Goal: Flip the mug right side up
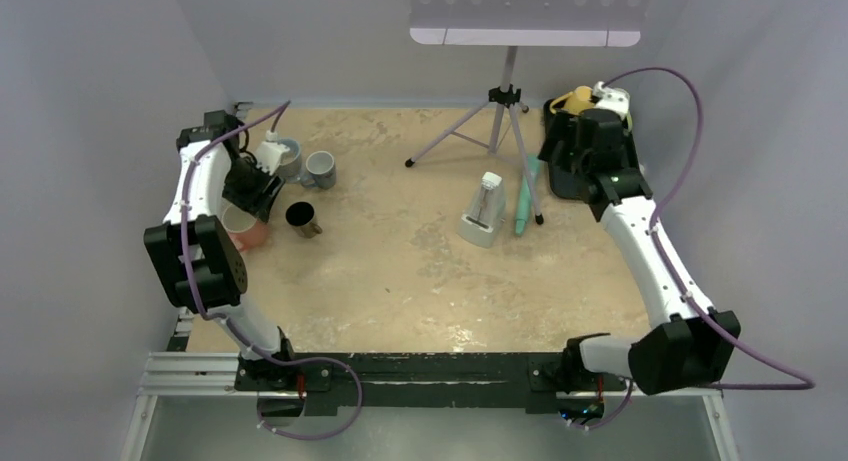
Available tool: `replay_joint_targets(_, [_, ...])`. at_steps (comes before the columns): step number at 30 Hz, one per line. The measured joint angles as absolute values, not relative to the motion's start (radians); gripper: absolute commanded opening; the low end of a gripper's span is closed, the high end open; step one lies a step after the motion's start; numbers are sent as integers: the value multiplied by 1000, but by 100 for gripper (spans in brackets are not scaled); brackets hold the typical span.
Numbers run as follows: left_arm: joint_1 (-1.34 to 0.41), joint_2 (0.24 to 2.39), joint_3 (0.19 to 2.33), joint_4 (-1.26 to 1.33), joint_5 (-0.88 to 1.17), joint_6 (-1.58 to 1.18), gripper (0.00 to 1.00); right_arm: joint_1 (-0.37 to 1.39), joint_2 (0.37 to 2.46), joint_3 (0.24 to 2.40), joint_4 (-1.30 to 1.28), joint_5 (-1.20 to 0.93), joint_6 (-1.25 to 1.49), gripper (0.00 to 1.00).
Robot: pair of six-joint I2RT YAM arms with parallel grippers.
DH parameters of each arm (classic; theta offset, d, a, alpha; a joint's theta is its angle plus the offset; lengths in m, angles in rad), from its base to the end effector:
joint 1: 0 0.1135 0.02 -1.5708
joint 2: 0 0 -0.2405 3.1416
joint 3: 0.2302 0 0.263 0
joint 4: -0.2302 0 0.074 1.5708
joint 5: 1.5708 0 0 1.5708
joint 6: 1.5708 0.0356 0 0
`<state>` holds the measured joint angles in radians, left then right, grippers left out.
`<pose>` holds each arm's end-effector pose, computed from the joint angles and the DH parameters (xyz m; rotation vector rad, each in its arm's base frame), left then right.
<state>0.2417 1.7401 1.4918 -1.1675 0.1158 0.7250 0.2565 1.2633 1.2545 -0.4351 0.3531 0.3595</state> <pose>0.3315 0.0775 0.2378 0.7190 2.8615 -0.0450 0.2941 0.0644 0.3543 0.3237 1.9592 0.0424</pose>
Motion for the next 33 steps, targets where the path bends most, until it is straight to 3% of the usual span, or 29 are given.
replay_joint_targets(5, [227, 1677, 1611, -1261, 225, 710, 65, -5, 1414, 1280, -375, 292, 187, 93])
replay_joint_targets(11, [179, 1602, 1690, -1335, 309, 687, 67, -157, 1837, 1536, -315, 176, 37, 93])
replay_joint_targets(16, [164, 1589, 1737, -1366, 329, 669, 67, -251, 2056, 1666, -295, 75, -43, 92])
replay_joint_targets(33, [155, 1596, 1788, -1422, 210, 665, 67, -310, 2468, 2086, -199, -18, -340, 95])
